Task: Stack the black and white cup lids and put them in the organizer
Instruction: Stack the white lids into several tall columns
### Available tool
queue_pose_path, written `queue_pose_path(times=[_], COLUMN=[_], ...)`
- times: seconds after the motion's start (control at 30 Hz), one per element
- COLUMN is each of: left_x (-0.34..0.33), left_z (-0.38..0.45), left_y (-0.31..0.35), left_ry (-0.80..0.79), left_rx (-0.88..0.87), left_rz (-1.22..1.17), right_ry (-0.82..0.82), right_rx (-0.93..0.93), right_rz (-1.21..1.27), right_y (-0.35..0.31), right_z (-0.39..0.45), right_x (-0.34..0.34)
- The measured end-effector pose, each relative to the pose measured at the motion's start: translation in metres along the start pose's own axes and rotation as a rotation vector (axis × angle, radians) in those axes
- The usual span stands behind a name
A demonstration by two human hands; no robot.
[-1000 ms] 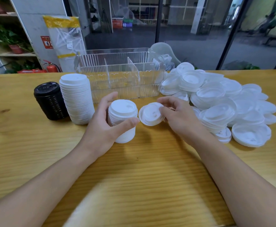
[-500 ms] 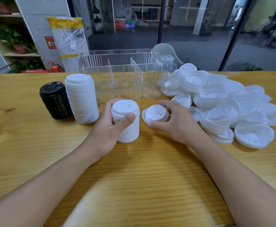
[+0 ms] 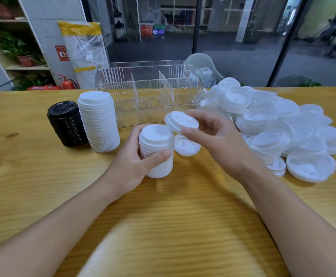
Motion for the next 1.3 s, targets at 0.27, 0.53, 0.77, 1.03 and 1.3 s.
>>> queue_pose_path(times=[0.27,0.53,0.77,1.03,1.3], left_x=[-0.007,-0.01,-0.008,0.005,0.013], left_z=[0.0,0.001,-0.001,0.001,-0.001], left_y=[-0.001,-0.002,-0.002,0.0,0.004], left_ry=[-0.069,-0.089,-0.087,-0.02,0.029], left_rx=[0.012,0.026,0.027,-0.01,-0.033], left_rz=[-0.004,-0.021,-0.024,0.011,0.009], right_ry=[-0.167,-0.221,-0.296,-0.224,-0.313], right_rx=[0.045,0.075,0.059,0.056,-0.088], right_rz=[-0.151,-0.203,-0.193,-0.291,-0.658], right_y=[-0.001,-0.004,-0.001,0.015,0.046], right_z=[-0.004,-0.008,-0.008,0.001,-0.002], right_x=[-0.035,-0.044,-0.048,-0.011,0.011])
Point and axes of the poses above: each hand's wrist, its own z-axis towards the middle knuckle, its own x-axis out of the back of the hand, y = z × x, the point moved 7 cm from there along z, towards the middle knuckle, and after that the axes turned 12 degrees about x, right-handed, at the moved point
